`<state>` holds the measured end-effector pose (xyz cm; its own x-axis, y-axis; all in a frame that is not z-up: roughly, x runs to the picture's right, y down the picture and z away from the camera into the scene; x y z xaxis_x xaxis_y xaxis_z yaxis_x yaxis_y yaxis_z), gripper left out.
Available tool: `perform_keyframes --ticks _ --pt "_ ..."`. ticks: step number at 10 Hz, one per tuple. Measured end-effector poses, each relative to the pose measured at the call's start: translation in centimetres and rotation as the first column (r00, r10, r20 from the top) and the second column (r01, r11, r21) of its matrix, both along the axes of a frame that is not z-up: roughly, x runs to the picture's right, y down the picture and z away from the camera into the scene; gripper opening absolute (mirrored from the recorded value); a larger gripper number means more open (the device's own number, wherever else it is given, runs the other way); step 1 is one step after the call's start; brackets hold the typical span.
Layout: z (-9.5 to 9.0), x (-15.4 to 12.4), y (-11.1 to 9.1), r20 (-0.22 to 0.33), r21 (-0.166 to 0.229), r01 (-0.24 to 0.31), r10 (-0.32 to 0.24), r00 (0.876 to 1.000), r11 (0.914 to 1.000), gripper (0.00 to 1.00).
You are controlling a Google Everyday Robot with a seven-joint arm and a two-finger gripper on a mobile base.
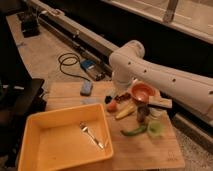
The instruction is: Place brush in red bowl
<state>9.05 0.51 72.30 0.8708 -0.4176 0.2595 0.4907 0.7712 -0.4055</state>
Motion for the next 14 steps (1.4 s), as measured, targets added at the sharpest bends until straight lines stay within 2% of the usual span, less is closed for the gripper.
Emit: perform_keyframes --ticks 2,3,5,6,8,9,14 --pt "1.9 3.1 -1.0 -0.040 -0.015 -0.044 0.043 0.998 0.9989 0.00" --pt "3.5 4.0 -1.1 -0.052 -0.031 -0.079 0.077 0.996 0.9964 0.00" --pt "5.2 5.8 -0.6 -0.060 -0.058 -0.152 0.149 0.987 0.9866 0.00" --pt "6.3 7.1 -0.3 -0.068 -0.073 -0.190 0.186 0.980 0.9790 0.00" --pt "8.3 8.0 -0.8 -0.067 -0.086 -0.243 0.237 0.969 0.9663 0.00" --pt "9.0 8.1 -1.1 -0.062 -0.082 -0.256 0.251 0.966 0.9633 0.00" --pt "9.1 8.0 -1.2 -0.068 -0.077 -0.250 0.246 0.967 0.9651 0.00"
